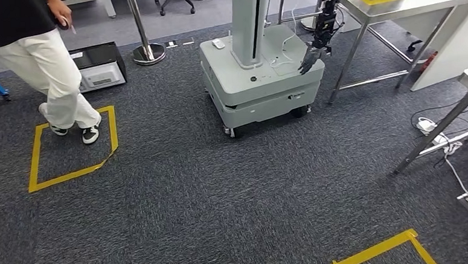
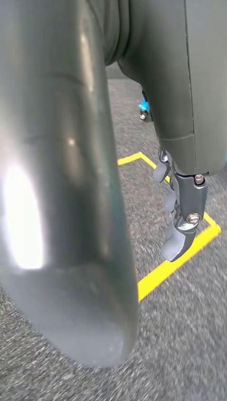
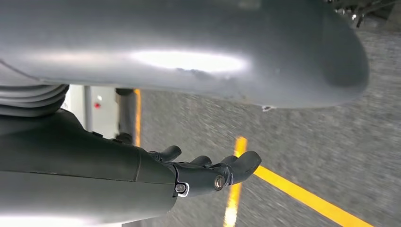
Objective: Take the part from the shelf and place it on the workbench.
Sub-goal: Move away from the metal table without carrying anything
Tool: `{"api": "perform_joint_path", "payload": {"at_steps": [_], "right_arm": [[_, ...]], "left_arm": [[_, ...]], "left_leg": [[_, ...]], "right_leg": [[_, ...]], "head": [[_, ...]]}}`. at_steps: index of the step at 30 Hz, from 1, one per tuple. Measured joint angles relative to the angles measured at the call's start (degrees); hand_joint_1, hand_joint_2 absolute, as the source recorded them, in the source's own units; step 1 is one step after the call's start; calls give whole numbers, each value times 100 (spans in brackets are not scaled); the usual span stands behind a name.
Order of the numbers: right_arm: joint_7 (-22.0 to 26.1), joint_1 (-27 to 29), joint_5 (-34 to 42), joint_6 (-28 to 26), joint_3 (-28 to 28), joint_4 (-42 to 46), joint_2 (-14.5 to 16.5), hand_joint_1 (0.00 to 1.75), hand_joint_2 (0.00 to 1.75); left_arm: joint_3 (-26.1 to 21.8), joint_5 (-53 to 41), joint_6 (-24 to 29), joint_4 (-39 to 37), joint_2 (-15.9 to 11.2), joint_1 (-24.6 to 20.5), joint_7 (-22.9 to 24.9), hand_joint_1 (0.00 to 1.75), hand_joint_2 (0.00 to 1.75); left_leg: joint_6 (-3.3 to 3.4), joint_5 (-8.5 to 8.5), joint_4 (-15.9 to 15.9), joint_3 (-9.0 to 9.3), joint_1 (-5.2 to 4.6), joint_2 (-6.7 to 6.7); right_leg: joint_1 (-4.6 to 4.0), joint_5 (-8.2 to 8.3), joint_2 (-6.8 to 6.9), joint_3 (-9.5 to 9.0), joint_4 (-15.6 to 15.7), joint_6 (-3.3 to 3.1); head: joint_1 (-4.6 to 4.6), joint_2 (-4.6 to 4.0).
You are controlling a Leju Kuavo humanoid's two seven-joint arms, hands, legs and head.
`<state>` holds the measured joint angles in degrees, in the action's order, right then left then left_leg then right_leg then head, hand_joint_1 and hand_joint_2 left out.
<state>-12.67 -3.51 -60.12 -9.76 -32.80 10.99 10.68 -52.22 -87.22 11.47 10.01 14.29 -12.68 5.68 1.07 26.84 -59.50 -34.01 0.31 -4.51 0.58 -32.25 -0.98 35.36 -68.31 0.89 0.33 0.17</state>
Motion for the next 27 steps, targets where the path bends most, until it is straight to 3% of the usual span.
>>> {"api": "perform_joint_path", "payload": {"at_steps": [2, 4, 6, 8, 10, 12, 13, 14, 15, 16, 18, 19, 21, 23, 25, 27], "right_arm": [[136, -18, -1, -25, -23, 0, 8, 0, 0], [212, -76, -43, -27, -37, 0, 19, 0, 0], [213, -173, -83, -15, -38, 0, 40, 0, 0], [212, -254, -101, -6, -38, 0, 63, 0, 0], [221, -276, -104, -6, -39, 0, 71, 0, 0], [234, -278, -107, -14, -40, 0, 71, 0, 0], [240, -289, -112, -19, -40, 0, 72, 0, 0], [244, -312, -119, -22, -40, 0, 74, 0, 0], [246, -341, -131, -26, -40, 0, 78, 0, 0], [246, -372, -142, -30, -40, 0, 80, 0, 0], [246, -430, -157, -36, -40, 0, 84, 0, 0], [237, -451, -163, -36, -40, 0, 84, 0, 0], [199, -473, -183, -23, -40, 0, 84, 0, 0], [154, -467, -202, -14, -40, 0, 84, 0, 0], [113, -429, -197, -19, -40, -1, 84, 0, 0], [90, -365, -175, -27, -40, -2, 82, 0, 0]], "left_arm": [[0, 3, 3, 0, 10, -18, 68, 0, 0], [0, 9, 20, -1, 16, -32, 166, 0, 0], [0, 21, 38, -2, 16, -30, 230, 0, 0], [0, 28, 46, -2, 16, -41, 253, 0, 0], [0, 32, 50, -2, 17, -66, 266, 0, 0], [0, 52, 50, -2, 17, -61, 295, 0, 0], [0, 65, 50, -3, 16, -51, 318, 0, 0], [0, 76, 48, -3, 13, -44, 349, 0, 0], [0, 89, 40, -3, 9, -43, 382, 0, 0], [-1, 106, 27, -3, 5, -51, 409, 0, 0], [-2, 157, -9, -1, -4, -69, 443, 0, 0], [-2, 179, -34, -1, -11, -72, 446, 0, 0], [-3, 209, -87, -1, -36, -60, 453, 0, 0], [-4, 226, -122, -1, -57, -55, 480, 0, 0], [-4, 228, -140, 0, -66, -69, 506, 0, 0], [-5, 213, -154, 0, -70, -72, 514, 0, 0]], "left_leg": [[-52, -13, -17, -24, -1, -153], [-141, -46, -9, -75, 17, -280], [-230, -75, 5, -128, 45, -353], [-279, 76, -218, -257, 23, -106], [-307, 446, -863, -549, 5, 258], [-335, 694, -1484, -817, 17, 385], [-342, 669, -1544, -824, 22, 410], [-344, 542, -1366, -709, 26, 443], [-339, 356, -1001, -499, 26, 513], [-319, 215, -585, -273, 9, 669], [-236, 67, -42, 26, -23, 885], [-191, 73, 29, 56, -43, 916], [-119, 44, 45, 50, -42, 765], [-53, 12, 77, 53, -15, 629], [-5, -9, 88, 42, 6, 487], [12, -16, 80, 24, 8, 324]], "right_leg": [[19, 290, -296, -309, 734, -16], [11, 314, -436, -383, 964, -19], [4, 352, -298, -390, 1006, -68], [8, 389, -131, -416, 1068, -153], [-15, 388, 65, -428, 1088, -208], [-33, 376, 267, -426, 1080, -224], [-36, 370, 353, -426, 1076, -224], [-36, 363, 432, -431, 1073, -217], [-36, 352, 503, -442, 1069, -206], [-44, 337, 566, -455, 1063, -187], [-74, 304, 675, -480, 1044, -139], [-89, 295, 727, -490, 1042, -114], [-87, 273, 806, -515, 1039, -56], [-56, 130, 588, -461, 852, 14], [-25, -217, 239, -159, 198, 62], [-14, -492, 126, 230, -547, 78]], "head": [[-2, 0], [-2, 0], [-2, 0], [-16, 0], [-30, 0], [-32, 0], [-32, 0], [-32, 0], [-33, 0], [-33, 0], [-26, 0], [-22, 0], [-18, 0], [-14, 0], [-4, 0], [0, 0]]}}
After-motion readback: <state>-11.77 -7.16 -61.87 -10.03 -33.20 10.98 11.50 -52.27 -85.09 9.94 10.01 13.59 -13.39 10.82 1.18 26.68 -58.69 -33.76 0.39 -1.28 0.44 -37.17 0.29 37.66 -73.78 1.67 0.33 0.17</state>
